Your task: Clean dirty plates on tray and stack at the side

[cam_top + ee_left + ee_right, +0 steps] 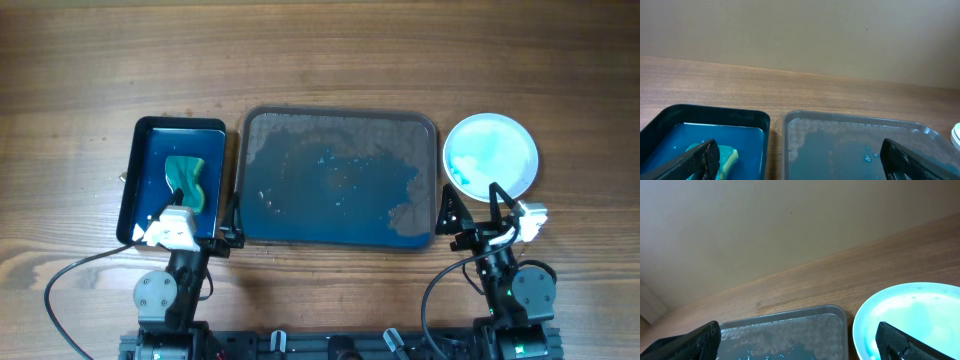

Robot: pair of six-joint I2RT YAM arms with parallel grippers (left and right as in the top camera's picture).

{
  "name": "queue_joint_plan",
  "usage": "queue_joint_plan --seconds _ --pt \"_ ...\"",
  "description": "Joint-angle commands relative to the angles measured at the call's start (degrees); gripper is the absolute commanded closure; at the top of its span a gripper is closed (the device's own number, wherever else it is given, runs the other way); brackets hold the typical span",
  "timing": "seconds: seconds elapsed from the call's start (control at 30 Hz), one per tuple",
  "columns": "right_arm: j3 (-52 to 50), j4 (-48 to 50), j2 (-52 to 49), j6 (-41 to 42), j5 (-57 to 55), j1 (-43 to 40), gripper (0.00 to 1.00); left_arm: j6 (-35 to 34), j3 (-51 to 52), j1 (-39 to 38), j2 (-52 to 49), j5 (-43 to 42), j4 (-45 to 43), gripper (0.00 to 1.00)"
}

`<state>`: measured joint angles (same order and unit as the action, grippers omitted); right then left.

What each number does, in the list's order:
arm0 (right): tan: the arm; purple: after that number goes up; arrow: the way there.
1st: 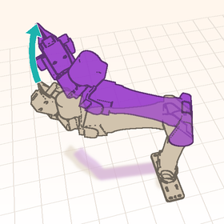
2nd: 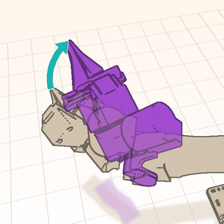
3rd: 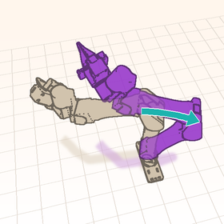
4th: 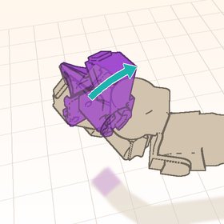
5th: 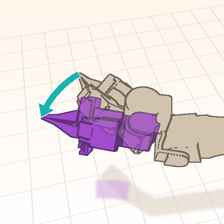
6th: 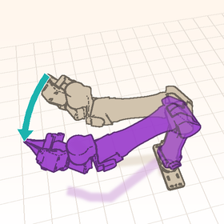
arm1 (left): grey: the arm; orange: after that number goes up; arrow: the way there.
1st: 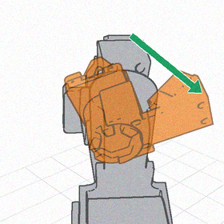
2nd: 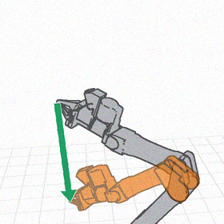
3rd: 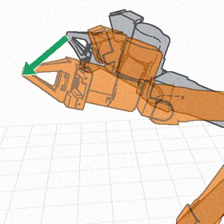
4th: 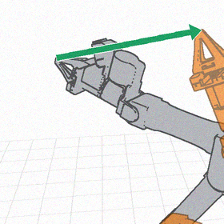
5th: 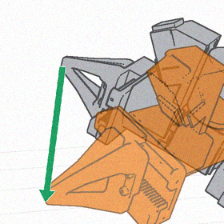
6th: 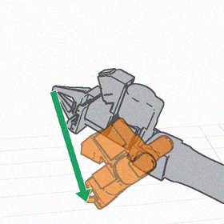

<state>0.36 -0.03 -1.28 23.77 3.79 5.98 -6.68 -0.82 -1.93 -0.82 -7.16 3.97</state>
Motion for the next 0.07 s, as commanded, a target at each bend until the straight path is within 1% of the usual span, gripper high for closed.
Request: queue_joint_plan --seconds 0.0,0.03 --pt "-0.07 0.13 0.13 0.42 -0.72 0.39 0.0 0.26 0.46 -0.31 0.55 0.57 -0.15 0.0" --pt "-0.07 0.15 0.13 0.42 -0.72 0.39 0.0 0.26 0.46 -0.31 0.55 0.57 -0.15 0.0"
